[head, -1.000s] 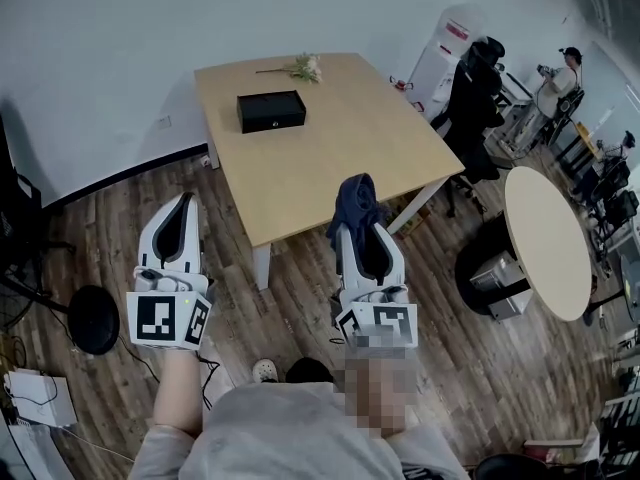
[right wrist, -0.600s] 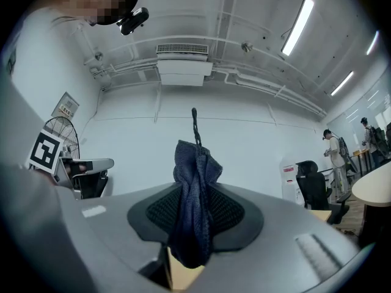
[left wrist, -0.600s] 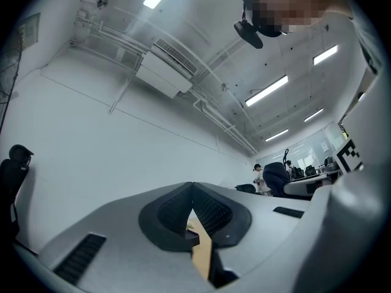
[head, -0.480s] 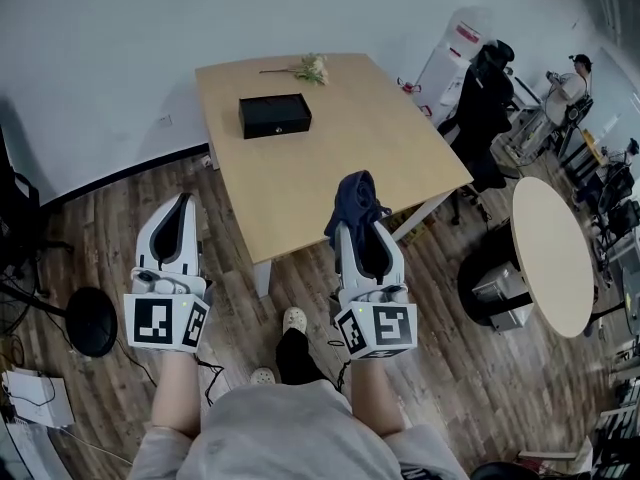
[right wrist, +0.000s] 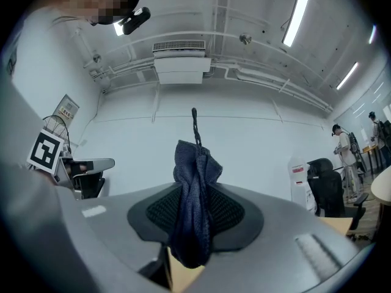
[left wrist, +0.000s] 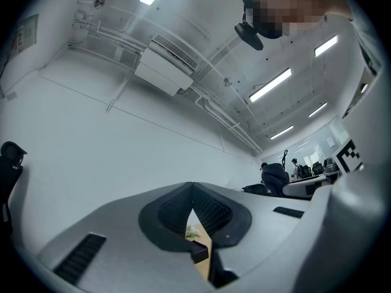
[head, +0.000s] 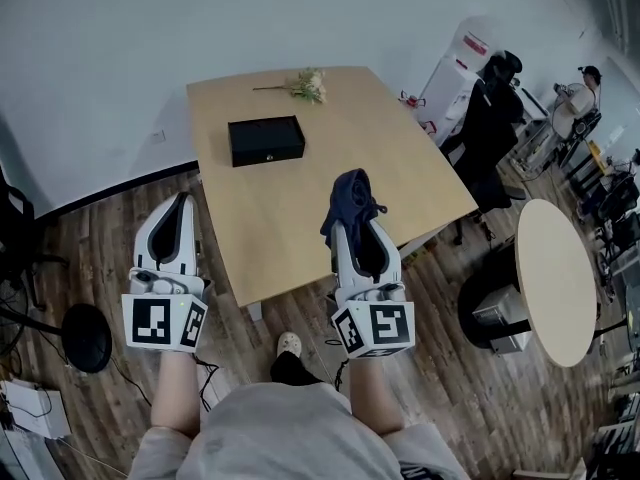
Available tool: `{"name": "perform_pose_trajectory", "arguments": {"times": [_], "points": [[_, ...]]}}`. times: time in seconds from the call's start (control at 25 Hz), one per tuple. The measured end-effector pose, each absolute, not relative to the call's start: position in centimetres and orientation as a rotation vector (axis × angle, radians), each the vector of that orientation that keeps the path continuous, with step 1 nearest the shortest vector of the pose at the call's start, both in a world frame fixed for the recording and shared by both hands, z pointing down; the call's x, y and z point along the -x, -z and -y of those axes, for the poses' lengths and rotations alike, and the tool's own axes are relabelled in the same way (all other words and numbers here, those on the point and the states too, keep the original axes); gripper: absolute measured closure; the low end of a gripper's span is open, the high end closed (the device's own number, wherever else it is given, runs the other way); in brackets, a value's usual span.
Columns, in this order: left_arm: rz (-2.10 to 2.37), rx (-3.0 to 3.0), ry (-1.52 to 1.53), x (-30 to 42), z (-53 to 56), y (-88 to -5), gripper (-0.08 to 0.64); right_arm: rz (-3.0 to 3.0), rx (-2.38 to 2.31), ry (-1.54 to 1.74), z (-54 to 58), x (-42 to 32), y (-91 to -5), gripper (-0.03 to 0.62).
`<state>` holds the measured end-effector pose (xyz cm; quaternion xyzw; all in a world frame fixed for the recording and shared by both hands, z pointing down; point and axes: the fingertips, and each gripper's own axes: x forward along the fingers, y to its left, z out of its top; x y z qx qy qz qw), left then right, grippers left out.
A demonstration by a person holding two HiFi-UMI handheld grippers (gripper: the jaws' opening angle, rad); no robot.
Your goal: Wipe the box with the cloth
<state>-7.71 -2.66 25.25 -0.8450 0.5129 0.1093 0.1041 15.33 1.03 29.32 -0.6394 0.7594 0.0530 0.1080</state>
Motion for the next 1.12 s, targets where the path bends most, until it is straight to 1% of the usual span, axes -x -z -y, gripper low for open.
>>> {"name": "perform_pose_trajectory", "arguments": {"times": [0.68, 1.12], "points": [[-1.616, 2.399, -0.317, 1.2, 13.7, -24.4, 0.552, -2.332, 1.750, -0.163, 12.4, -21.8, -28.5, 0.453], [-1.693, 2.359, -0.263, 1.7, 16.7, -25.3, 0.552, -2.385, 1.664, -0.112, 17.2, -21.0, -29.1, 0.453]]}}
